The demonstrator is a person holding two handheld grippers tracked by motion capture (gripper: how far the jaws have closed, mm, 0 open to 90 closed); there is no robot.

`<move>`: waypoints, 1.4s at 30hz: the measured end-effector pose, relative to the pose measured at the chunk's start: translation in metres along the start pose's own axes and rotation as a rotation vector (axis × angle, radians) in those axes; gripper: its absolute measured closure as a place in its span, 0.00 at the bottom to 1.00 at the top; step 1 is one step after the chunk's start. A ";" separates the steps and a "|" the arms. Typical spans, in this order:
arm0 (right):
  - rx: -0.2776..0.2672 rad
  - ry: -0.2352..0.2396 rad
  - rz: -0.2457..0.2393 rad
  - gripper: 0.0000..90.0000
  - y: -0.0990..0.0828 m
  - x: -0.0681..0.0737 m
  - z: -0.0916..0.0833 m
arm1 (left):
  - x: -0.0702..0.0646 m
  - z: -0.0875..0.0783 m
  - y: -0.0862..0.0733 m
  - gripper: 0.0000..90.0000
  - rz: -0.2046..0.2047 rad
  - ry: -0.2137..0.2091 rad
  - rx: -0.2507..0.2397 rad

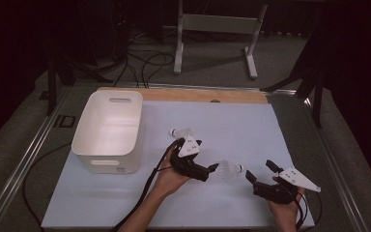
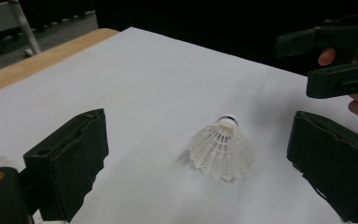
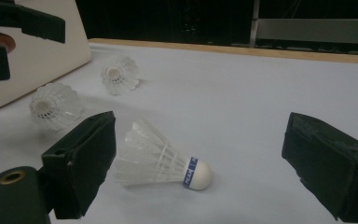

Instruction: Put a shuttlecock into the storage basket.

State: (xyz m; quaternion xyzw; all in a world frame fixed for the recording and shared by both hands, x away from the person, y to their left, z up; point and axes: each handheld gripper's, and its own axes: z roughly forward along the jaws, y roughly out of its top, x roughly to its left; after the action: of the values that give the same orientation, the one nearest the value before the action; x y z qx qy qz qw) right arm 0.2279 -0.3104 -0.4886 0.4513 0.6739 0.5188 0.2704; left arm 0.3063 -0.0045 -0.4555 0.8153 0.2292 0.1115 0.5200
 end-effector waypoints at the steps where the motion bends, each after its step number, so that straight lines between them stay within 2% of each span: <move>1: -0.001 -0.002 0.001 0.11 0.000 0.000 0.000 | -0.001 0.002 0.000 0.07 0.002 -0.003 0.006; 28: -0.012 -0.020 0.007 0.11 0.000 -0.004 -0.003 | -0.018 0.046 0.002 0.11 0.033 -0.100 0.114; 33: -0.014 -0.023 0.010 0.11 0.000 -0.004 -0.003 | -0.021 0.051 0.000 0.12 0.035 -0.102 0.130; 34: -0.014 -0.023 0.010 0.11 0.000 -0.004 -0.003 | -0.025 0.055 -0.001 0.12 0.044 -0.089 0.135; 35: -0.012 -0.024 0.010 0.11 0.000 -0.004 -0.003 | -0.026 0.056 -0.001 0.16 0.044 -0.093 0.138; 42: -0.014 -0.030 0.011 0.11 0.000 -0.004 -0.003 | -0.033 0.065 -0.002 0.20 0.048 -0.102 0.166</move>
State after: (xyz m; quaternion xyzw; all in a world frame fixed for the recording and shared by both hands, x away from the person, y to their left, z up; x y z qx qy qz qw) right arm 0.2275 -0.3157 -0.4879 0.4608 0.6635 0.5182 0.2808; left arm 0.3045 -0.0715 -0.4839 0.8655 0.1912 0.0630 0.4587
